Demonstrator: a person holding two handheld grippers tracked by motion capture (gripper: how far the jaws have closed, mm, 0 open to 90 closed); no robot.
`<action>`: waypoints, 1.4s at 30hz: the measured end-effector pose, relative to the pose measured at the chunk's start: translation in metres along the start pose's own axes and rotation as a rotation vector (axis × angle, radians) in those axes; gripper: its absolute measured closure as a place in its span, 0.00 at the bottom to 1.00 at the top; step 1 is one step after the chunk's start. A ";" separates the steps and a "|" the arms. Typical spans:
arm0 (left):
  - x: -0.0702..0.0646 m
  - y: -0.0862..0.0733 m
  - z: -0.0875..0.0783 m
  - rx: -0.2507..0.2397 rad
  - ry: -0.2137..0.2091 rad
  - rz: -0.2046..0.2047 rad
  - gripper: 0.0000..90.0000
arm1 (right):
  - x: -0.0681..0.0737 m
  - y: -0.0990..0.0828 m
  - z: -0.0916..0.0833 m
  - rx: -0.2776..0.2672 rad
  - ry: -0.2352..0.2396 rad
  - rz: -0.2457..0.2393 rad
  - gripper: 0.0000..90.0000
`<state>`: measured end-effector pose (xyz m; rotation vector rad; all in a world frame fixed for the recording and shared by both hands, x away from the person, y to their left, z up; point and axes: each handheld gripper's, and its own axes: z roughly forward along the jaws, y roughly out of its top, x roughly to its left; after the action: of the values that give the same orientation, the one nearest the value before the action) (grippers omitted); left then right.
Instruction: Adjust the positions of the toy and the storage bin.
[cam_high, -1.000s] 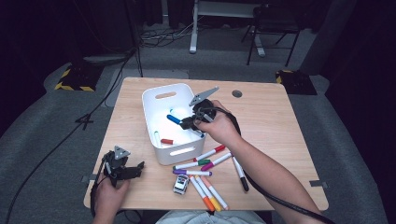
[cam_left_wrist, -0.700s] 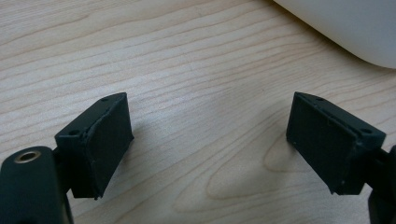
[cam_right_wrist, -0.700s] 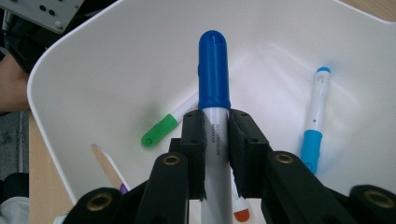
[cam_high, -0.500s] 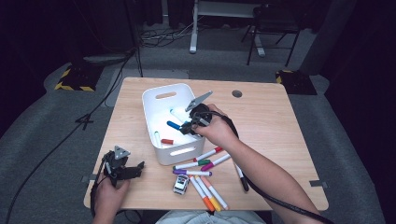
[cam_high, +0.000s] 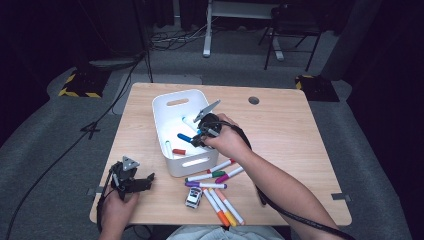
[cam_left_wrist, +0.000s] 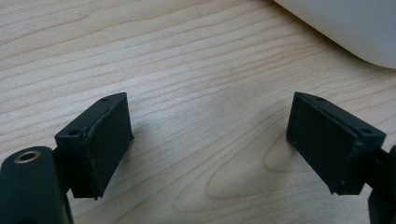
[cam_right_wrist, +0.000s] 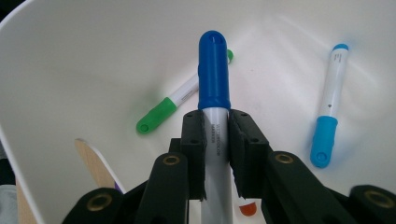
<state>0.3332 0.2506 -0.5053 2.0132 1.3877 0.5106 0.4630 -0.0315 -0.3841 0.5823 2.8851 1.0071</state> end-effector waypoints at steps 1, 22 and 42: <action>0.000 0.000 0.000 0.000 0.000 0.000 0.16 | -0.001 0.000 0.000 0.004 -0.006 -0.005 0.86; 0.000 0.000 0.000 0.002 -0.002 0.000 0.16 | 0.006 -0.006 -0.028 -0.157 -0.018 0.009 0.57; 0.000 0.000 0.000 0.002 -0.003 0.001 0.16 | -0.010 -0.080 -0.105 -0.283 -0.139 0.100 0.58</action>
<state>0.3334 0.2508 -0.5050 2.0158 1.3865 0.5062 0.4296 -0.1551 -0.3509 0.7463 2.5540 1.3016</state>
